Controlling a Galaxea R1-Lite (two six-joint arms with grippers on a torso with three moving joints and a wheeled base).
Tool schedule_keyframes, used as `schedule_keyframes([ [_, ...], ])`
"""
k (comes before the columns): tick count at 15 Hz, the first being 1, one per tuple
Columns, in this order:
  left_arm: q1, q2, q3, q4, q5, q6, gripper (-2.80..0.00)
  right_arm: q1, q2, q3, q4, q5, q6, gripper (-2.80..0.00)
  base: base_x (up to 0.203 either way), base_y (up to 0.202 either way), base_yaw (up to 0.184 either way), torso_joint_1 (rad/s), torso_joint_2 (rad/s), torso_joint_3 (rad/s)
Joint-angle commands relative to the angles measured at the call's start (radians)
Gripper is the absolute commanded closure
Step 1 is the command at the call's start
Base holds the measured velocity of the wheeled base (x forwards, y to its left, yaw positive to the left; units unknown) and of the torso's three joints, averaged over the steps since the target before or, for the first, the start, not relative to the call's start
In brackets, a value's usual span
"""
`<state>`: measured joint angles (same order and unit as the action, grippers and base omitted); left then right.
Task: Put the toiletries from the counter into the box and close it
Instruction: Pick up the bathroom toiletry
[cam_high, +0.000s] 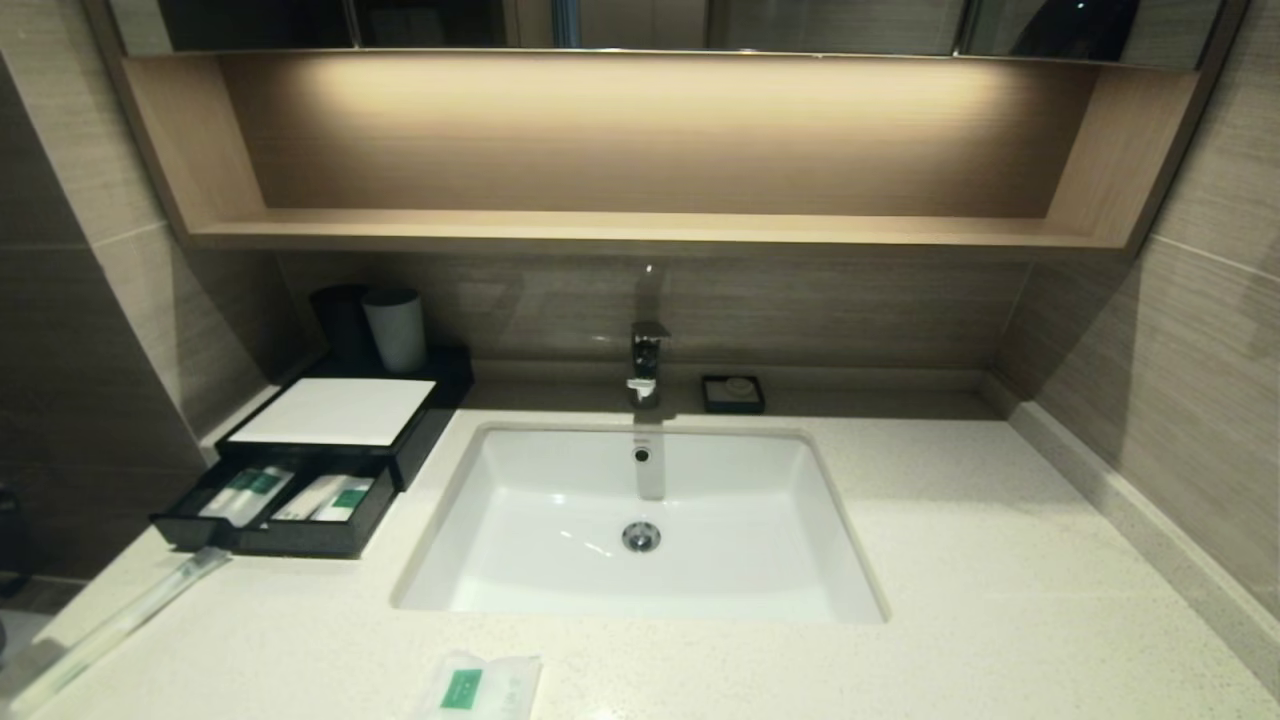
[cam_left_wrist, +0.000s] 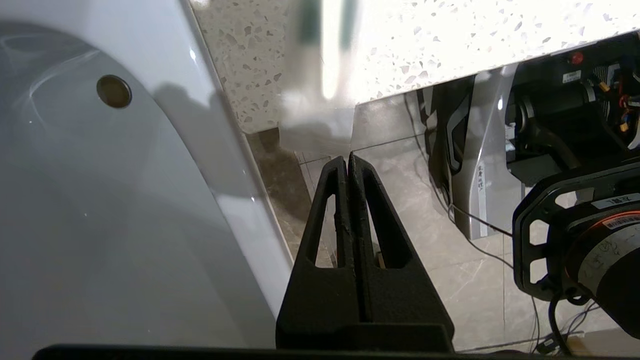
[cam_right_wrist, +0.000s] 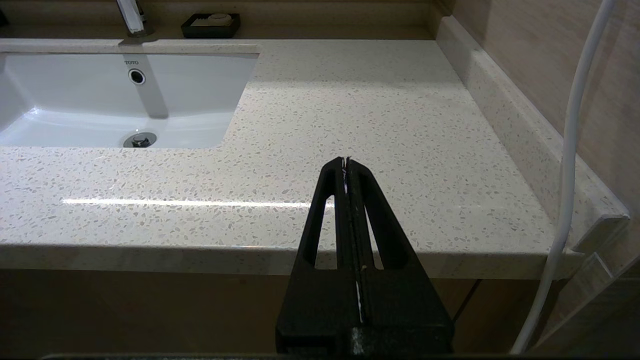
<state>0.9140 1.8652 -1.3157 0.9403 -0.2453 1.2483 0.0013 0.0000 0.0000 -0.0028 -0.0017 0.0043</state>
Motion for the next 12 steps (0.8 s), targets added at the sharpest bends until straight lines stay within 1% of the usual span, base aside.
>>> schedule_keyframes([
  [1,0.000,0.025,-0.003,0.001,0.000,0.029,0.00,0.000,0.000,0.002,0.000,0.000,0.000,0.00,0.000,0.000,0.000,0.000,0.00,0.000],
  [3,0.000,0.043,0.001,-0.029,0.001,0.034,0.00,0.000,0.000,0.002,0.000,0.000,0.000,0.00,0.000,0.000,0.000,0.000,0.00,0.000],
  [6,0.000,0.057,0.000,-0.035,0.004,0.034,0.00,0.000,0.000,0.002,0.000,0.000,0.000,0.00,0.000,0.000,0.000,0.000,0.00,0.000],
  [7,0.000,0.057,0.001,-0.035,0.004,0.036,-2.80,0.000,0.000,0.002,0.000,0.000,0.000,0.00,0.000,0.000,0.000,0.000,0.00,0.000],
  [12,0.000,0.057,0.043,-0.038,0.006,0.045,-2.80,0.000,0.000,0.002,-0.001,0.000,0.000,0.00,0.000,0.000,0.000,0.000,0.00,0.000],
])
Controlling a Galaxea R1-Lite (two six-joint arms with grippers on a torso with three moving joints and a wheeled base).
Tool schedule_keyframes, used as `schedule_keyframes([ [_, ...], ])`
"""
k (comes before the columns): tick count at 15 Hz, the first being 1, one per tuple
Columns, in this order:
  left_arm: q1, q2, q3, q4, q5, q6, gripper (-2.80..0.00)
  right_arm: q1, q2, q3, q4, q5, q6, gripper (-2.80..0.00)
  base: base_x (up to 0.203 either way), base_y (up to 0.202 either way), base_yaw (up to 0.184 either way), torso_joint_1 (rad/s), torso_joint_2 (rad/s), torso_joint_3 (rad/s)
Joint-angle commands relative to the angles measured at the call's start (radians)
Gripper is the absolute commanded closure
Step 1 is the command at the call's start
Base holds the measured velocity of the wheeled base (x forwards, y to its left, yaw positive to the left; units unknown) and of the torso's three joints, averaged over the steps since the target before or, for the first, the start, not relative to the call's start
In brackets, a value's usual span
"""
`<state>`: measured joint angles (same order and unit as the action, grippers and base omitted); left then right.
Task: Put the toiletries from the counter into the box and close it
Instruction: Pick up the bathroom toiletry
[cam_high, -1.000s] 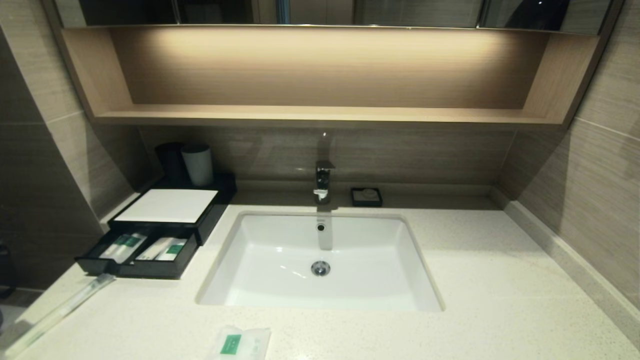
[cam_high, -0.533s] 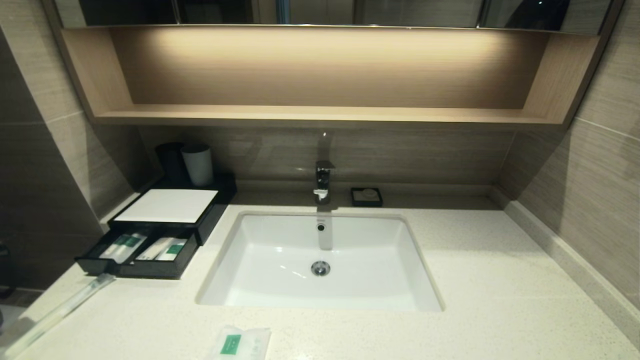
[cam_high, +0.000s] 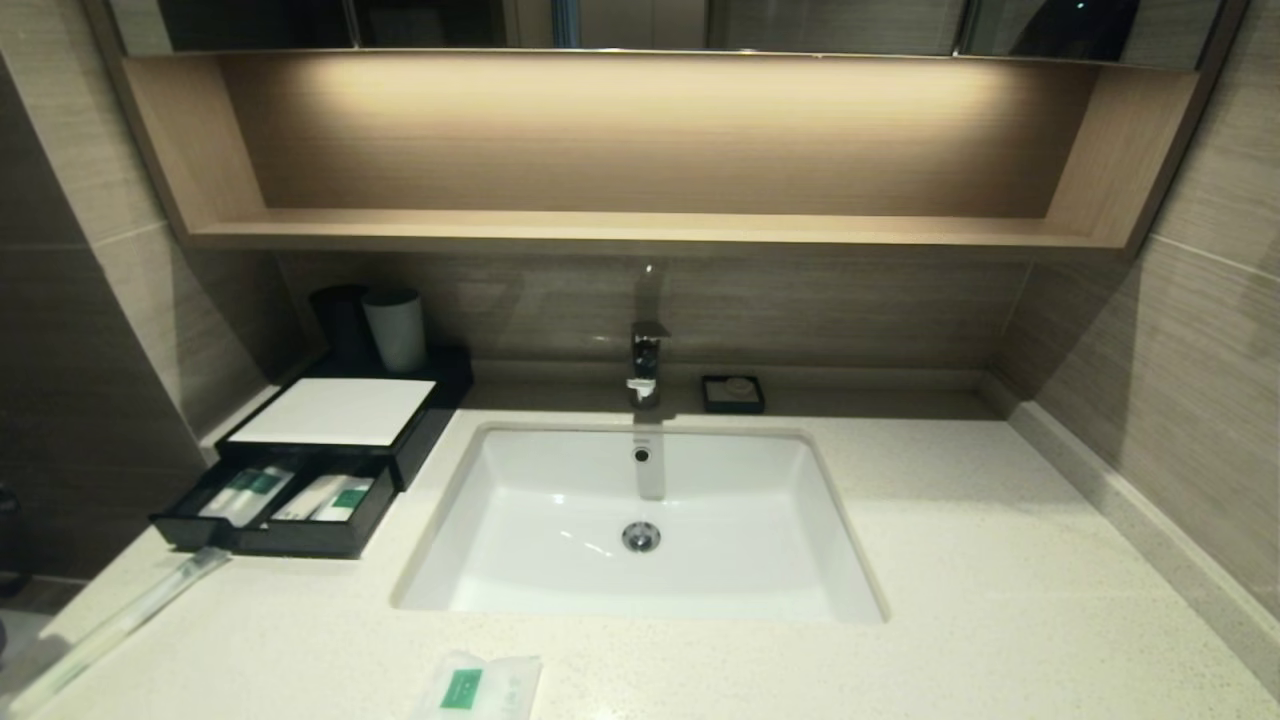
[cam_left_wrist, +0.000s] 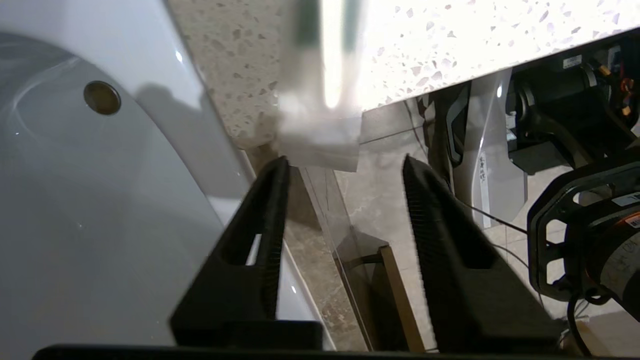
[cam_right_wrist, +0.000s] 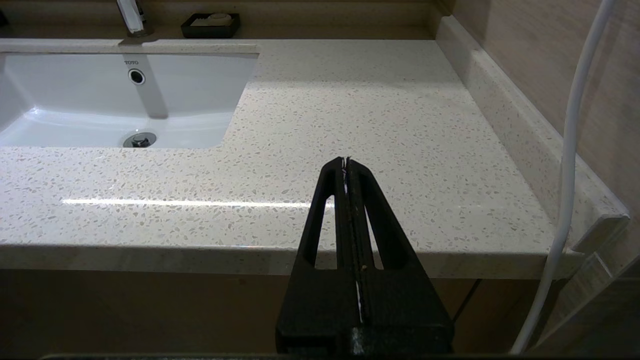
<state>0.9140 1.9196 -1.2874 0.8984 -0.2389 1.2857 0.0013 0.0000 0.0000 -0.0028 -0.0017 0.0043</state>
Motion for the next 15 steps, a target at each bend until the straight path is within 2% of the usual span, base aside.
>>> schedule_keyframes([
  [1,0.000,-0.001,0.022,0.001,0.000,0.007,-2.80,0.000,0.000,0.002,0.000,0.000,0.000,0.00,0.000,0.000,0.000,0.000,0.00,0.000],
  [7,-0.014,-0.011,0.094,-0.072,-0.002,0.014,-2.80,0.000,0.000,0.002,0.000,0.000,0.000,0.00,0.000,0.000,0.000,0.000,0.00,0.000],
  [15,-0.043,-0.004,0.097,-0.111,-0.002,0.014,-2.80,0.000,0.000,0.002,0.000,0.000,0.000,0.00,0.000,0.000,0.000,0.000,0.00,0.000],
])
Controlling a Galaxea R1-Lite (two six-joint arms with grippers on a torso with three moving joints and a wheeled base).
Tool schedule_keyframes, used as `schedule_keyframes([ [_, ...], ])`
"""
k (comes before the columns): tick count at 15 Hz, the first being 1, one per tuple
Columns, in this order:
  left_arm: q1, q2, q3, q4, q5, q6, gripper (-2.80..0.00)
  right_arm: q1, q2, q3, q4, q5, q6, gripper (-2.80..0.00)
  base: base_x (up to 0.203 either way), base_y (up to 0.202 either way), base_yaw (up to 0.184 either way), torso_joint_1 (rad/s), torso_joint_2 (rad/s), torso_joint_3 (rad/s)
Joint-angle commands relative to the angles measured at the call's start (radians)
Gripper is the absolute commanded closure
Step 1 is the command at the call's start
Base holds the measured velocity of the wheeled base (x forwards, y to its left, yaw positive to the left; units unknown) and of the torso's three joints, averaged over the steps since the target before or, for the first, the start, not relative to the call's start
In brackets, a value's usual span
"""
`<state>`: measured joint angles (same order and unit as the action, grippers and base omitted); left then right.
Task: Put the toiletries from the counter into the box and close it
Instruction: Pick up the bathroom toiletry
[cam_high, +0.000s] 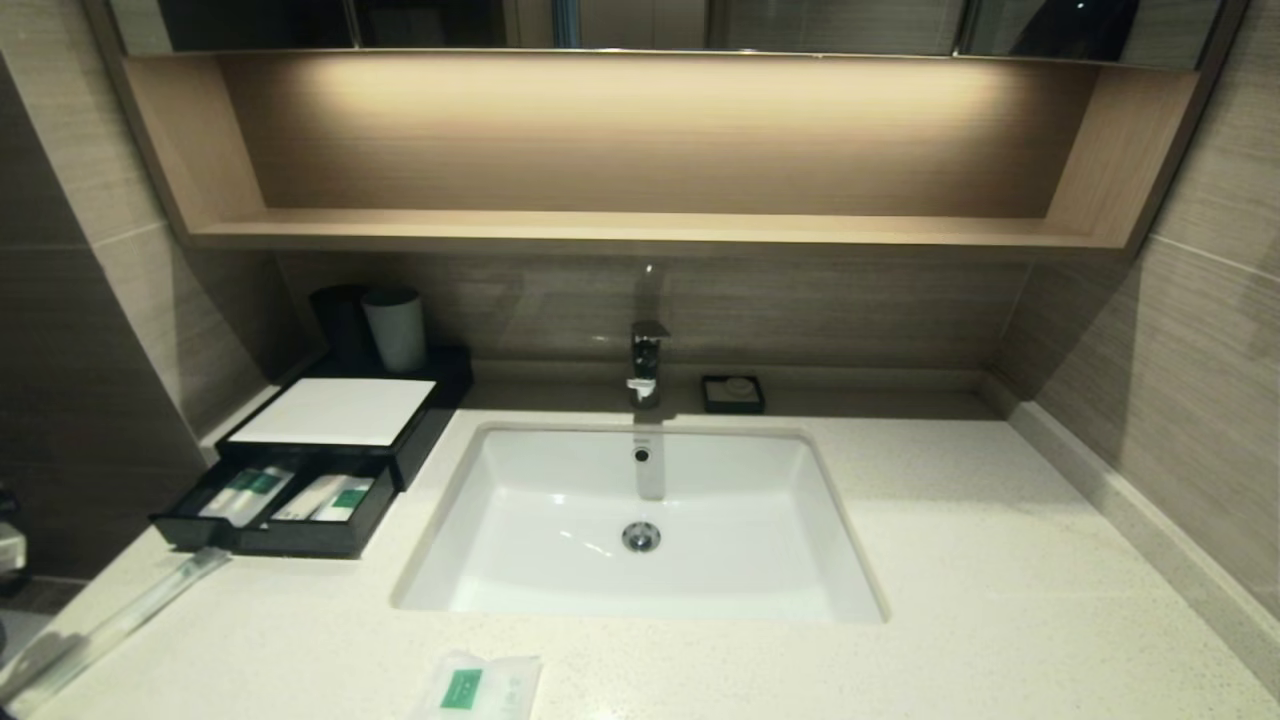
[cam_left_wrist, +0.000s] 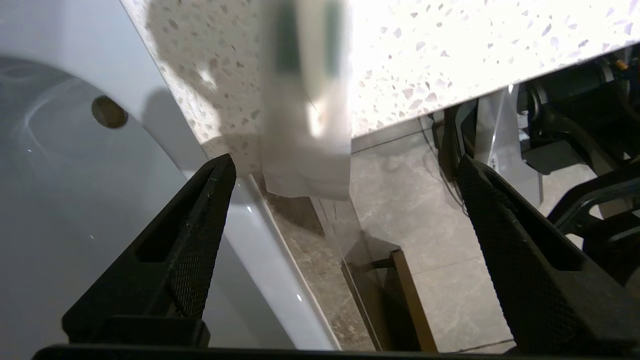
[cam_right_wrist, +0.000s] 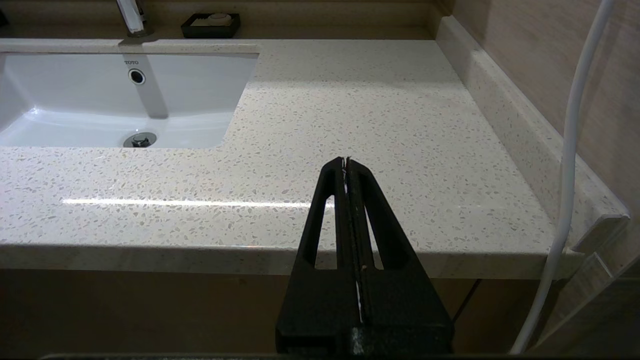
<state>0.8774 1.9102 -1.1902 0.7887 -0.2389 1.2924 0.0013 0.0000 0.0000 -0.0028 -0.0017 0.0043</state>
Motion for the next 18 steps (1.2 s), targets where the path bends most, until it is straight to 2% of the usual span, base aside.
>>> schedule_keyframes([
  [1,-0.008,0.010,0.000,-0.007,-0.002,0.007,-2.80,0.000,0.000,0.002,0.000,0.000,0.000,0.00,0.000,0.000,0.000,0.000,0.00,0.000],
  [7,-0.021,0.032,-0.003,-0.012,0.000,0.007,-2.80,0.000,0.000,0.001,0.000,0.000,0.000,0.00,0.000,0.000,0.000,0.000,0.00,0.000],
  [11,-0.020,0.052,0.004,-0.072,0.000,0.007,-2.80,0.000,0.000,0.001,0.000,0.000,0.000,0.00,0.000,0.000,0.000,0.000,0.00,0.000],
  [18,-0.027,0.065,0.009,-0.075,0.000,0.005,-2.80,0.000,0.000,0.002,0.000,0.000,0.000,0.00,0.000,0.000,0.000,0.000,0.00,0.000],
])
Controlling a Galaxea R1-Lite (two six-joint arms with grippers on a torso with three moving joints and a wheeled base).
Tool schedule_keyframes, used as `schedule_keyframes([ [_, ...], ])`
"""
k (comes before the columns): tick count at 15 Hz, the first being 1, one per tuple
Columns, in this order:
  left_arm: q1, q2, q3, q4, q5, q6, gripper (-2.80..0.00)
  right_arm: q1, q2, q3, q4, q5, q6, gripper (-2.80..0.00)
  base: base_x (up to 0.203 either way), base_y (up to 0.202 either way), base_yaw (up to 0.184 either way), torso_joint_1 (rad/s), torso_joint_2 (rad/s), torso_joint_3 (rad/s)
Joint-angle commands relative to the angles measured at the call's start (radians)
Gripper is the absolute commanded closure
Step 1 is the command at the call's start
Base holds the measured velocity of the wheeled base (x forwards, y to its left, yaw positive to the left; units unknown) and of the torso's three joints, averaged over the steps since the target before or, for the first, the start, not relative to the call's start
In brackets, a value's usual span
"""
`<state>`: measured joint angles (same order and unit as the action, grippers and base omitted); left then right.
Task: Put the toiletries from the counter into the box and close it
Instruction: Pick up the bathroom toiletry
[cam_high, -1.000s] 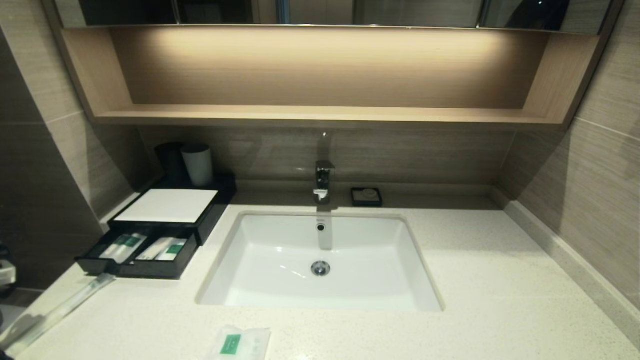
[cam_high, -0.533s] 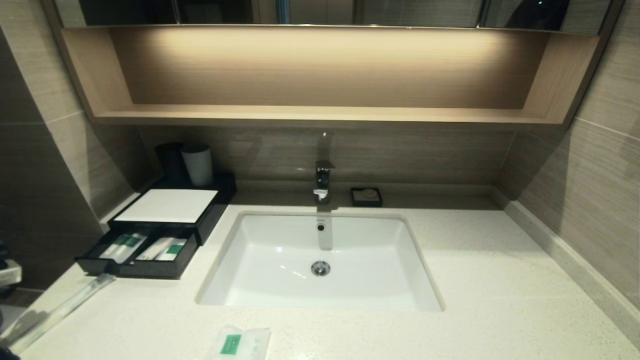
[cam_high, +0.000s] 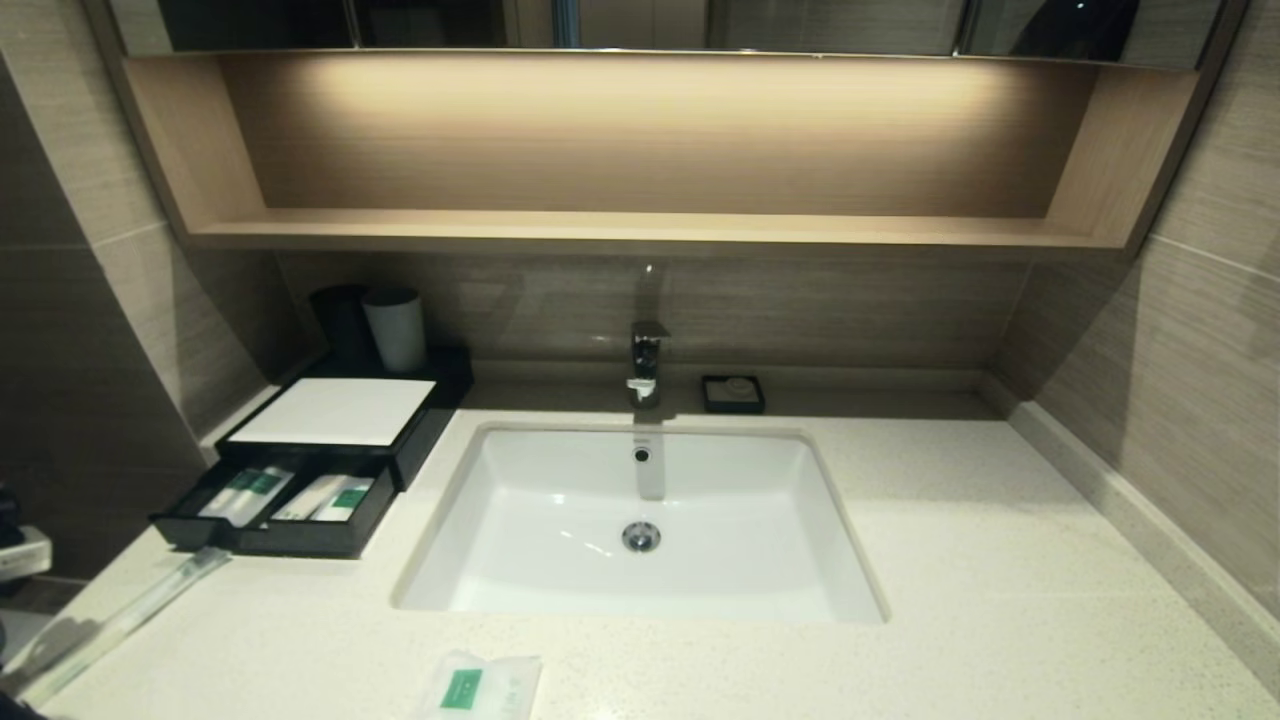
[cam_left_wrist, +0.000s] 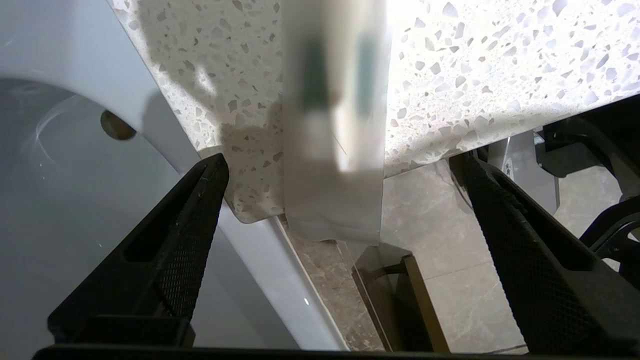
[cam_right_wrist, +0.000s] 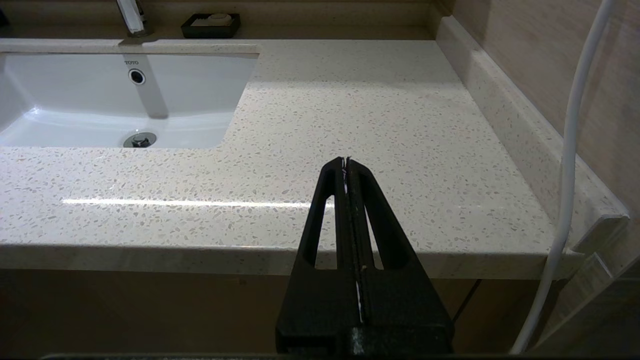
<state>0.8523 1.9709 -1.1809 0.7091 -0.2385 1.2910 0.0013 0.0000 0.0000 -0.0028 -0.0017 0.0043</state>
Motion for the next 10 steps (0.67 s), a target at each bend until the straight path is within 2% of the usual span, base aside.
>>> schedule_keyframes([
  [1,-0.002,0.006,0.000,0.004,-0.001,0.007,-2.80,0.000,0.000,0.001,0.000,0.000,0.000,0.00,0.000,0.000,0.000,0.000,0.00,0.000],
  [10,-0.004,0.017,0.003,-0.010,0.001,0.007,-2.80,0.000,0.000,0.000,0.000,0.000,0.000,0.00,0.000,0.000,0.000,0.000,0.00,0.000],
])
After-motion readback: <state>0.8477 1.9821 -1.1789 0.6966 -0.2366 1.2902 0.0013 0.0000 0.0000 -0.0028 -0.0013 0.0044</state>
